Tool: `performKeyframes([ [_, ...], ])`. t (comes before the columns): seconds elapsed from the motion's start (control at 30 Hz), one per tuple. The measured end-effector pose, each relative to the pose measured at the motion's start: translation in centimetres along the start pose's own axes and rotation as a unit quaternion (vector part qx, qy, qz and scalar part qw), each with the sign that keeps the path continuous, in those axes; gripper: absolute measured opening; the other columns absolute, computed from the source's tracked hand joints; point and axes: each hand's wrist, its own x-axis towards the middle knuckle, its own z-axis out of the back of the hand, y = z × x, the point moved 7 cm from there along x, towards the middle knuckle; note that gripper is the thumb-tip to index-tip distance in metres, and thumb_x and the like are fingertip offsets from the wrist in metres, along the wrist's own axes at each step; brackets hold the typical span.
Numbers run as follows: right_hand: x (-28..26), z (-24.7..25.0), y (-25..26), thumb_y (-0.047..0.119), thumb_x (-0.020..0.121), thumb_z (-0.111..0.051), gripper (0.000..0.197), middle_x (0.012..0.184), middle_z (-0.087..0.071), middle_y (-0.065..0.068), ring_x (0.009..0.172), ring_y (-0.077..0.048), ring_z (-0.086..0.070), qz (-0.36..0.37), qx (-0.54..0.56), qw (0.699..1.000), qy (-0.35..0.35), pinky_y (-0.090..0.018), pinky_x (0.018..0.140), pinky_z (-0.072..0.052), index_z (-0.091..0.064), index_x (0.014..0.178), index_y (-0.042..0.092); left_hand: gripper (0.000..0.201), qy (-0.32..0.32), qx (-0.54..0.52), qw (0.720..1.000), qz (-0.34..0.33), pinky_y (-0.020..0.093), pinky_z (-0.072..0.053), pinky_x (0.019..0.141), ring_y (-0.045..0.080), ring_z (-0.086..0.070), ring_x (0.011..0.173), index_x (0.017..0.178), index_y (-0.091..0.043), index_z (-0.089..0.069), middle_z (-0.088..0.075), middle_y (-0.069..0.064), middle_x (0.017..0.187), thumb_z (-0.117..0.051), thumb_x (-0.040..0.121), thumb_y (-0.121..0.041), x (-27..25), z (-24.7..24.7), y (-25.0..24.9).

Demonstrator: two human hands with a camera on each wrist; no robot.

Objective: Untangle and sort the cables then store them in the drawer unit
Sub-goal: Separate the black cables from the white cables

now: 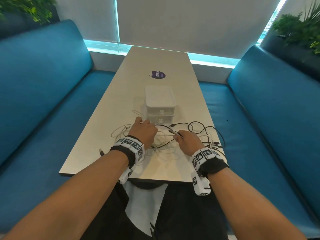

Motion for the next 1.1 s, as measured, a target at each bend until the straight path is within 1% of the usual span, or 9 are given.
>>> performKeyframes([
  [0.1,-0.2,1.1,-2.3,0.036,0.103,-0.044,0.031,0.094,-0.065,-0.011,0.087,-0.03,-0.06,-0.067,0.003,0.997,-0.024,-0.037,0.074,-0.047,-0.062,0.1,0.01,0.035,0.038,-0.016,0.999,0.021,0.047,-0.027,0.105,0.024,-0.049,0.118,0.122,-0.022,-0.052,-0.058,0.0,0.121,-0.057,0.087,-0.025,-0.8,-0.7,1.8],
  [0.23,-1.1,2.3,-5.0,0.035,0.103,-0.045,0.028,0.098,-0.065,-0.011,0.091,-0.03,-0.061,-0.101,-0.006,0.994,-0.039,-0.037,0.077,-0.049,-0.061,0.099,0.012,0.022,0.076,-0.015,0.996,0.047,0.045,-0.029,0.103,0.023,-0.051,0.114,0.111,-0.023,-0.055,-0.061,0.0,0.116,-0.05,0.089,-0.025,-2.2,-2.2,4.9],
  [0.37,-1.1,1.8,-3.7,0.034,0.102,-0.044,0.025,0.104,-0.064,-0.01,0.095,-0.031,-0.062,-0.111,-0.061,0.991,-0.034,-0.037,0.079,-0.05,-0.06,0.104,0.015,0.028,0.046,-0.08,0.995,0.042,0.047,-0.022,0.11,0.02,-0.051,0.115,0.111,-0.026,-0.058,-0.06,-0.004,0.115,-0.052,0.084,-0.02,-1.8,-1.9,3.3],
  [0.47,-1.3,1.9,-3.5,0.021,0.098,-0.047,0.021,0.111,-0.065,-0.009,0.102,-0.03,-0.064,-0.151,-0.136,0.979,-0.031,-0.036,0.082,-0.049,-0.063,0.11,0.013,0.024,0.028,-0.096,0.995,0.029,0.05,-0.02,0.111,0.021,-0.05,0.115,0.109,-0.024,-0.059,-0.059,-0.004,0.114,-0.05,0.087,-0.02,-1.4,-1.6,1.6],
  [0.63,-2.0,4.1,-5.0,0.01,0.088,-0.051,0.02,0.106,-0.069,-0.009,0.101,-0.029,-0.065,-0.196,-0.198,0.959,-0.058,-0.037,0.085,-0.054,-0.067,0.1,0.013,0.021,0.051,-0.087,0.995,0.02,0.049,-0.02,0.108,0.021,-0.05,0.114,0.106,-0.023,-0.061,-0.062,-0.003,0.11,-0.049,0.089,-0.02,-1.4,-1.9,1.2],
  [0.77,-2.0,3.9,-4.7,0.013,0.094,-0.047,0.02,0.11,-0.067,-0.01,0.104,-0.03,-0.064,-0.172,-0.165,0.968,-0.083,-0.037,0.085,-0.051,-0.065,0.104,0.01,0.023,0.037,-0.097,0.994,0.028,0.049,-0.02,0.11,0.021,-0.052,0.111,0.107,-0.023,-0.059,-0.062,-0.004,0.111,-0.047,0.09,-0.018,-1.3,-1.9,0.8],
  [0.9,-1.4,2.5,-2.6,0.029,0.104,-0.039,0.029,0.113,-0.062,-0.02,0.106,-0.038,-0.06,-0.127,-0.058,0.985,-0.103,-0.04,0.081,-0.045,-0.053,0.114,0.006,0.024,0.013,-0.14,0.99,0.026,0.048,-0.021,0.11,0.02,-0.052,0.112,0.112,-0.024,-0.057,-0.059,-0.004,0.115,-0.045,0.092,-0.019,-0.9,-1.4,0.0],
  [1.0,-0.9,1.2,-1.3,0.033,0.105,-0.036,0.032,0.108,-0.062,-0.021,0.101,-0.039,-0.06,-0.099,-0.022,0.991,-0.09,-0.039,0.076,-0.043,-0.053,0.111,0.006,0.023,-0.007,-0.159,0.987,0.024,0.046,-0.022,0.109,0.02,-0.052,0.113,0.113,-0.024,-0.057,-0.058,-0.004,0.118,-0.045,0.094,-0.02,-0.8,-1.1,-0.1],
  [1.1,-0.7,-0.2,0.0,0.037,0.105,-0.037,0.035,0.101,-0.064,-0.019,0.094,-0.037,-0.062,-0.054,0.025,0.996,-0.059,-0.039,0.075,-0.047,-0.056,0.106,0.008,0.022,-0.043,-0.182,0.982,0.03,0.044,-0.023,0.109,0.019,-0.051,0.114,0.112,-0.025,-0.058,-0.057,-0.005,0.121,-0.046,0.094,-0.02,-1.1,-0.8,0.6],
])
